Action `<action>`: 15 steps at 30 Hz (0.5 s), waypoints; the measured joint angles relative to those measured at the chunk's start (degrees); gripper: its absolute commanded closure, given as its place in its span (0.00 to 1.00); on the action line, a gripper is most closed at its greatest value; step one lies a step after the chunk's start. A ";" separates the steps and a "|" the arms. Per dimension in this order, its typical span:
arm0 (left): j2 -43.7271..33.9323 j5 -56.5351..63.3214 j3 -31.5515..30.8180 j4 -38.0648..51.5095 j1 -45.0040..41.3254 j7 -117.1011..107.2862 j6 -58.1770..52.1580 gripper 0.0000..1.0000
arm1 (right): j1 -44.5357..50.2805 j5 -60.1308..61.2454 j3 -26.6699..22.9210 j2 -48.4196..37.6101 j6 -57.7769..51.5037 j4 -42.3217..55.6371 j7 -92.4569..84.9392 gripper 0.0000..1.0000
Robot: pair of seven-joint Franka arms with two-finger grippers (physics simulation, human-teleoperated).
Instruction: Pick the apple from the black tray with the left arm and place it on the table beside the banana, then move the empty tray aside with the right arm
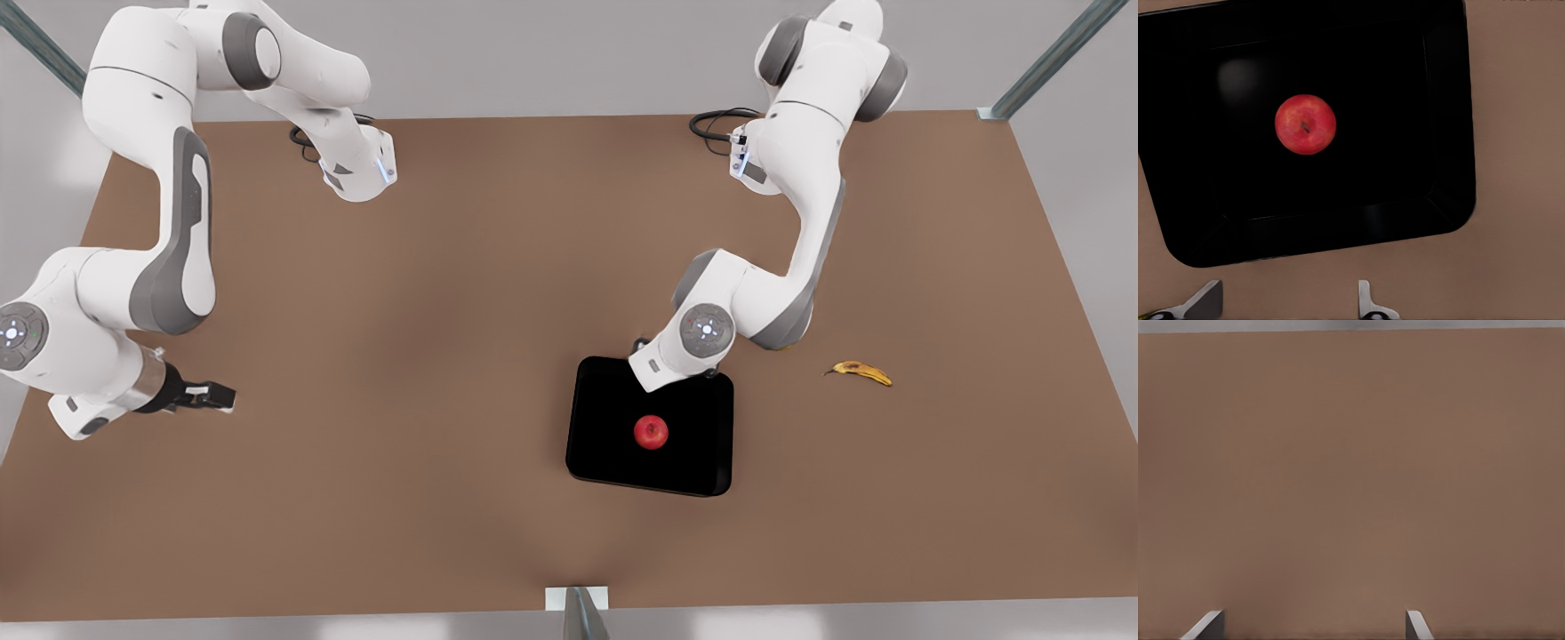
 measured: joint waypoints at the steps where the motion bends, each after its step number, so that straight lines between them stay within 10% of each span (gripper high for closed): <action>1: 1.98 -0.01 0.29 0.87 0.65 -0.96 1.82 0.00 | 0.04 -0.02 0.03 -0.03 -0.25 0.00 -0.02 0.00; 15: 14.55 0.05 0.06 3.59 0.64 -9.61 23.92 0.00 | 0.09 -0.15 0.14 0.09 -1.49 0.00 -0.21 0.00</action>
